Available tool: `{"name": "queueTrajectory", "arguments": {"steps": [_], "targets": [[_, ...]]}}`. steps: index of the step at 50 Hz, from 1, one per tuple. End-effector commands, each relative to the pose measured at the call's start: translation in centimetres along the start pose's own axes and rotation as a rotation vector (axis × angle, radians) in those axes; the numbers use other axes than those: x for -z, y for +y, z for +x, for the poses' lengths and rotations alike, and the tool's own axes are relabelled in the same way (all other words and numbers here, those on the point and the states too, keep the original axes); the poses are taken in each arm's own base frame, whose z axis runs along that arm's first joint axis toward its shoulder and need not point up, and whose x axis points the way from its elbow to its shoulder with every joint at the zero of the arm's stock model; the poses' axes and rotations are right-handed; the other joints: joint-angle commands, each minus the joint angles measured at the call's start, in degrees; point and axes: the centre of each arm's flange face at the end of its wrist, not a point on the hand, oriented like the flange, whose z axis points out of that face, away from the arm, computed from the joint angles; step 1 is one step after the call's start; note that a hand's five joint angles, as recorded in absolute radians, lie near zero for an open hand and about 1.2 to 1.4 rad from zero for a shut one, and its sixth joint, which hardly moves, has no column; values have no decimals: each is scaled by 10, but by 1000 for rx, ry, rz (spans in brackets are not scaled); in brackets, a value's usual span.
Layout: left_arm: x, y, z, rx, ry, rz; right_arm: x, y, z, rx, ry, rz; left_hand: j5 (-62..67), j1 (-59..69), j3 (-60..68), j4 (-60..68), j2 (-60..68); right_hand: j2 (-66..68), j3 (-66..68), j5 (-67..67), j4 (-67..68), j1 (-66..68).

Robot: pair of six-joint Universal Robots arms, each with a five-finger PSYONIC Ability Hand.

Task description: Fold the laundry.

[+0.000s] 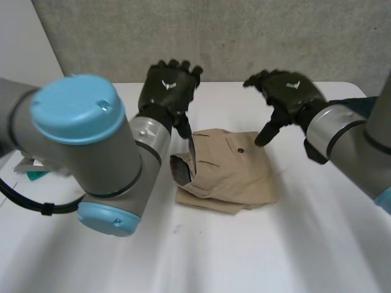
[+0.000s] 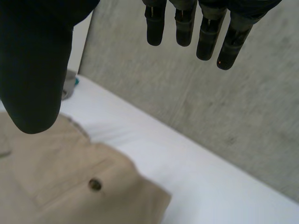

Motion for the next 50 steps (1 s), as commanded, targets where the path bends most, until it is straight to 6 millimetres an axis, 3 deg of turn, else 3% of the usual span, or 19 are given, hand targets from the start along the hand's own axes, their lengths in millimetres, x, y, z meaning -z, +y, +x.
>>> {"name": "queueTrajectory", "arguments": {"steps": [1, 5, 11, 18, 21, 23, 26, 30, 44, 50], "targets": [[4, -24, 6, 20, 29, 65, 10, -19, 11, 6, 44, 46, -7, 11, -1, 3, 3, -25, -21, -35, -33, -14], [0, 8, 37, 10, 101, -9, 7, -11, 11, -2, 43, 13, -7, 11, -1, 3, 3, -25, -21, -35, -33, -14], [-8, 66, 67, -3, 157, -150, -21, 41, 16, -47, 56, -125, -5, 13, 1, 5, 5, -25, -21, -35, -33, -14], [-14, 95, 70, 1, 154, -222, -39, 79, 14, -53, 48, -216, -2, 16, 4, 8, 8, -25, -21, -35, -33, -14], [-18, 103, 60, -22, 113, -254, -40, 85, 9, -56, 22, -229, 0, 18, 6, 10, 10, -25, -21, -35, -33, -14], [-23, 113, 41, -67, 66, -304, -41, 87, 8, -60, 11, -233, 0, 18, 6, 10, 10, -25, -21, -35, -33, -14], [-25, 122, 21, -142, 40, -355, -42, 90, 5, -63, -13, -237, 0, 18, 6, 10, 10, -25, -21, -35, -33, -14], [-24, 127, 17, -205, 48, -377, -46, 95, 3, -64, -26, -241, -5, 13, 1, 5, 5, -25, -21, -35, -33, -14], [-16, 146, 34, -223, 116, -409, -63, 140, 5, 53, -31, -336, -7, 11, -1, 3, 3, -25, -21, -35, -33, -14], [-17, 143, 35, -213, 133, -397, -62, 132, 6, 95, -23, -323, -3, 15, 2, 6, 7, -25, -21, -35, -33, -14]]}}
